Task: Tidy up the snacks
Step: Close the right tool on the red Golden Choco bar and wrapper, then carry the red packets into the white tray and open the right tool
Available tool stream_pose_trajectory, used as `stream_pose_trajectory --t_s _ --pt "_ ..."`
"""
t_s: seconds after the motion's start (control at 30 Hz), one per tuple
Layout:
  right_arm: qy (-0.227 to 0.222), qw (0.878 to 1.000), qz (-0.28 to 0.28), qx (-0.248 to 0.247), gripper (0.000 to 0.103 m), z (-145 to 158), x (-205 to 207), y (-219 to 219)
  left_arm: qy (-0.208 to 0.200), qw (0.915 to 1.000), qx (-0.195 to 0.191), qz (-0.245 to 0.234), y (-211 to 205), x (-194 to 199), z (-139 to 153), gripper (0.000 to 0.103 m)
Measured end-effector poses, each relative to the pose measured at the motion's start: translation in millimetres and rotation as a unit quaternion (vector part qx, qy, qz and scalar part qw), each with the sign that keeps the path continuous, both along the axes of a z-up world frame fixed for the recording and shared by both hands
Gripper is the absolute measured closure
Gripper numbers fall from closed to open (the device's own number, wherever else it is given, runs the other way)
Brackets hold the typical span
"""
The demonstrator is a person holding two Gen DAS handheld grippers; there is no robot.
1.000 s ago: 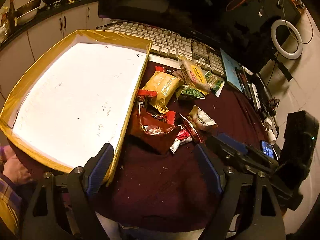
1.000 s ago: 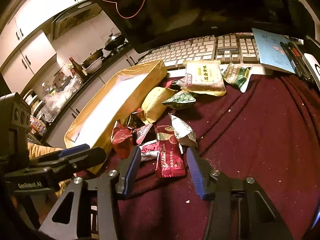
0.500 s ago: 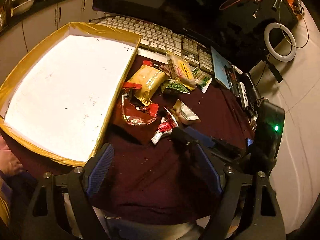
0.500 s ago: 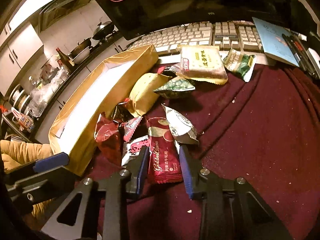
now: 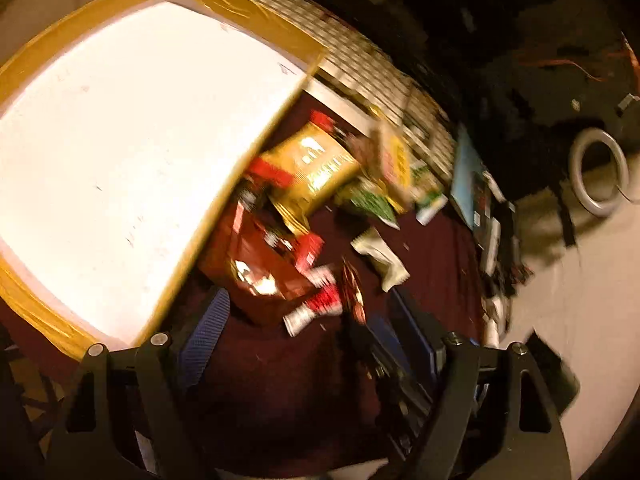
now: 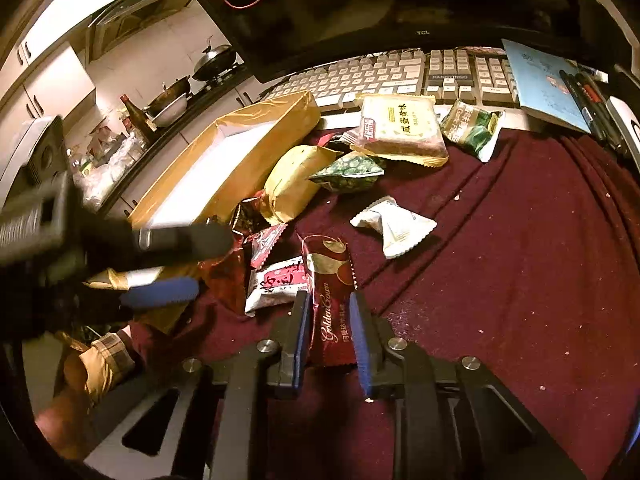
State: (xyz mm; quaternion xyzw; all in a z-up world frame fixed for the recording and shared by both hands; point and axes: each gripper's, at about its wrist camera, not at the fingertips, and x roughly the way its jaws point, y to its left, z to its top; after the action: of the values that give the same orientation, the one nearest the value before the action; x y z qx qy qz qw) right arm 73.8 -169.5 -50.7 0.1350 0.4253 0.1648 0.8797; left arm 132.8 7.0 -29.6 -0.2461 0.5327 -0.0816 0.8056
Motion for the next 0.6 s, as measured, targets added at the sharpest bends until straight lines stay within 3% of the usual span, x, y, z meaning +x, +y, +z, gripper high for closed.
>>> stream_pose_trajectory --t_s 0.17,0.23,0.33,0.47,0.6 --pt "0.006 1.000 0.001 0.008 0.076 -1.2 0.0 -2.5 0.002 0.9980 0.062 0.011 -11.3 6.4 -5.8 0.029" --pt "0.006 1.000 0.001 0.008 0.074 -1.7 -0.6 -2.8 -0.006 0.9952 0.097 0.007 -15.9 4.9 -7.8 0.049" --pt "0.008 1.000 0.001 0.005 0.073 -2.5 -1.0 -2.2 -0.019 0.9936 0.111 -0.005 -17.1 0.7 -9.0 0.058" --pt "0.008 1.000 -0.001 0.002 0.071 -2.6 -3.0 -2.0 -0.029 0.9955 0.090 -0.010 -6.9 -11.6 -5.9 0.063" --pt "0.008 1.000 -0.004 -0.001 0.070 -2.4 -1.4 -0.6 -0.035 0.9942 0.101 -0.016 -6.3 -8.3 -8.0 0.058"
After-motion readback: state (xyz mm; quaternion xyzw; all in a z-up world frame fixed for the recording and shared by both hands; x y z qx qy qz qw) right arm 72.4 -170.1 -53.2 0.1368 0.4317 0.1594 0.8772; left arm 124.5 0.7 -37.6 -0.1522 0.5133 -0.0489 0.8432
